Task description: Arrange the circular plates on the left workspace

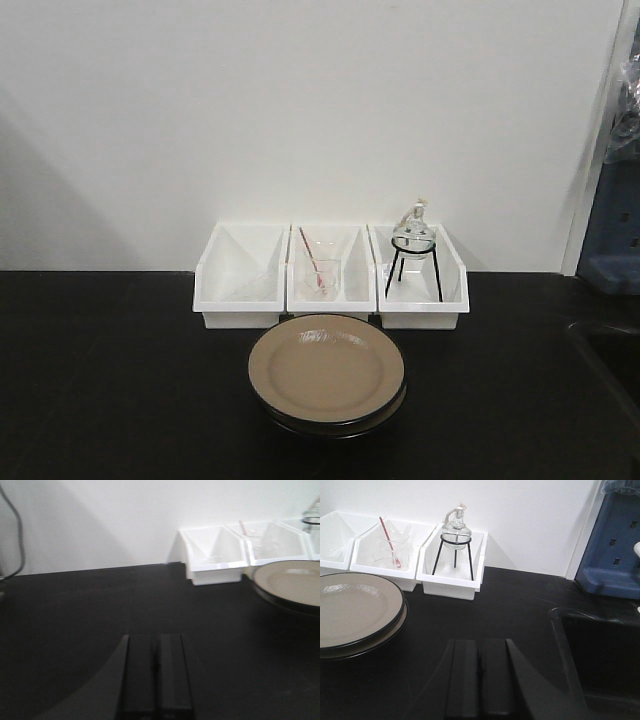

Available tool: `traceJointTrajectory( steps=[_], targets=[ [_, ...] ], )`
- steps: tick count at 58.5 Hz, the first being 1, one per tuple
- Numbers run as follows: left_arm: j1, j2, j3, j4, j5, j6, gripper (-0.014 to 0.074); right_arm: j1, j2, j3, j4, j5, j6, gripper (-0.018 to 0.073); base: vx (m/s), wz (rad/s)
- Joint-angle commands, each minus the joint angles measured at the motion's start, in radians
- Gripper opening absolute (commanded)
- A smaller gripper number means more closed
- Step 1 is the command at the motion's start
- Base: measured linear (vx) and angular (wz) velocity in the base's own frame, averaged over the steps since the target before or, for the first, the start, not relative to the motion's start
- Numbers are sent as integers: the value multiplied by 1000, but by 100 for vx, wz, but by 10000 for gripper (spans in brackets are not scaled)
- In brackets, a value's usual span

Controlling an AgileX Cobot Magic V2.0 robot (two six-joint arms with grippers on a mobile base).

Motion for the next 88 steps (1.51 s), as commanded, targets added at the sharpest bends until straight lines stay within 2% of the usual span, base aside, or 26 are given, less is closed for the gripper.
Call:
traceJointTrajectory(
  steps=[1, 7, 13, 18, 23, 35, 74, 80, 88],
  targets=[
    [43, -75, 38, -46, -121, 33, 0, 0, -5, -32, 2, -75, 3, 0, 0, 0],
    [47, -172, 117, -24, -140, -2, 0, 0, -5, -32, 2, -75, 3, 0, 0, 0],
    [47, -188, 200, -24, -170, -94, 0, 0, -5, -32, 2, -70, 3, 0, 0, 0],
    [42, -189, 195, -24, -55, -192, 0, 0, -5, -32, 2, -66, 3, 0, 0, 0],
    [42, -189, 196, -24, 21, -241, 0, 0, -5, -32, 2, -62, 3, 0, 0, 0],
    [42, -189, 195, -24, 132, -243, 0, 0, -5, -32, 2, -62, 3, 0, 0, 0],
    [42, -189, 195, -24, 133, -243, 0, 0, -11, -21, -2, -60, 3, 0, 0, 0],
    [42, -189, 195, -24, 133, -243, 0, 0, -93, 31, -64, -54, 42, 0, 0, 0],
    [42, -189, 195, -24, 133, -243, 0, -10, -261, 165, -197, -63, 195, 0, 0, 0]
  ],
)
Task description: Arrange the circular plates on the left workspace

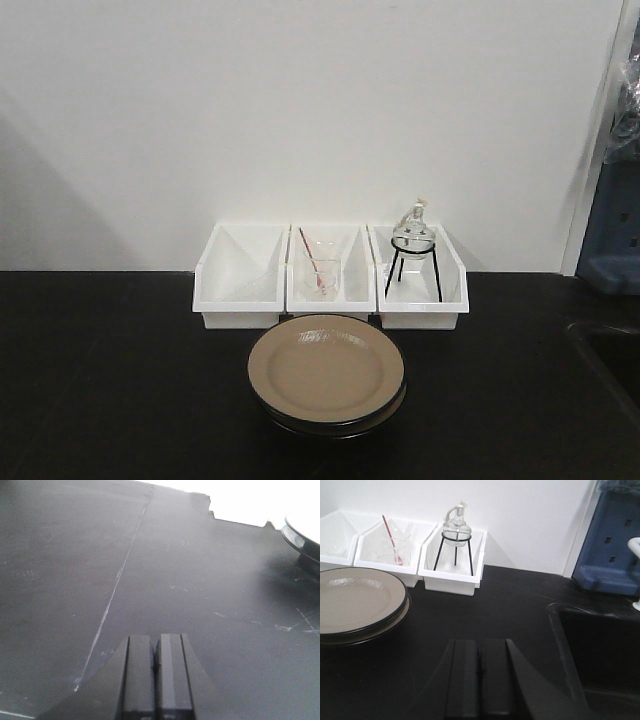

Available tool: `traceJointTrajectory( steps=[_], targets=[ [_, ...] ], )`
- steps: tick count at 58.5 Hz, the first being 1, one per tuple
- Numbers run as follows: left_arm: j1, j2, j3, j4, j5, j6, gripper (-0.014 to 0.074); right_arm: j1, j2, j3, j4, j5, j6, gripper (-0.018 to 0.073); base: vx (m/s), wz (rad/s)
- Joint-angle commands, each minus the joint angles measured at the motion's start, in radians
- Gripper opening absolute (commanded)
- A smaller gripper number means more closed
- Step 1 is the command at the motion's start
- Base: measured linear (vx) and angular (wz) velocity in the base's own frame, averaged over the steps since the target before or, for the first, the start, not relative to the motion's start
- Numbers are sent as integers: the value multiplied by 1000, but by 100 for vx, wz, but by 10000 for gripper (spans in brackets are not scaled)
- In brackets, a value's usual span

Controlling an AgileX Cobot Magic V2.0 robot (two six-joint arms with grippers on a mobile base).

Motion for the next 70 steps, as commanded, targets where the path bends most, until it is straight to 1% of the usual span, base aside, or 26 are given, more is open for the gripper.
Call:
traceJointTrajectory(
  steps=[1, 3, 7, 18, 23, 31, 33, 41, 70],
  targets=[
    [-3, -13, 11, -1, -76, -10, 0, -10, -115, 58, -114, -78, 109, 0, 0, 0],
    [-3, -13, 11, -1, -76, -10, 0, -15, -157, 91, -153, -78, 140, 0, 0, 0],
    [-3, -13, 11, -1, -76, -10, 0, -30, -266, 174, -193, -78, 203, 0, 0, 0],
    [-3, -13, 11, -1, -76, -10, 1, -67, -559, 345, -193, -68, 299, 0, 0, 0],
    [-3, -13, 11, -1, -76, -10, 1, -80, -653, 385, -193, -68, 305, 0, 0, 0],
    [-3, -15, 11, -1, -77, -10, 1, -87, -639, 430, -193, -84, 304, 0, 0, 0],
    [-3, -14, 11, -1, -77, -10, 1, -86, -639, 429, -193, -52, 304, 0, 0, 0],
    [-3, -14, 11, -1, -77, -10, 1, -86, -649, 429, -193, -15, 300, 0, 0, 0],
    [-3, -14, 11, -1, -77, -10, 1, -86, -649, 429, -193, -18, 300, 0, 0, 0]
  ],
)
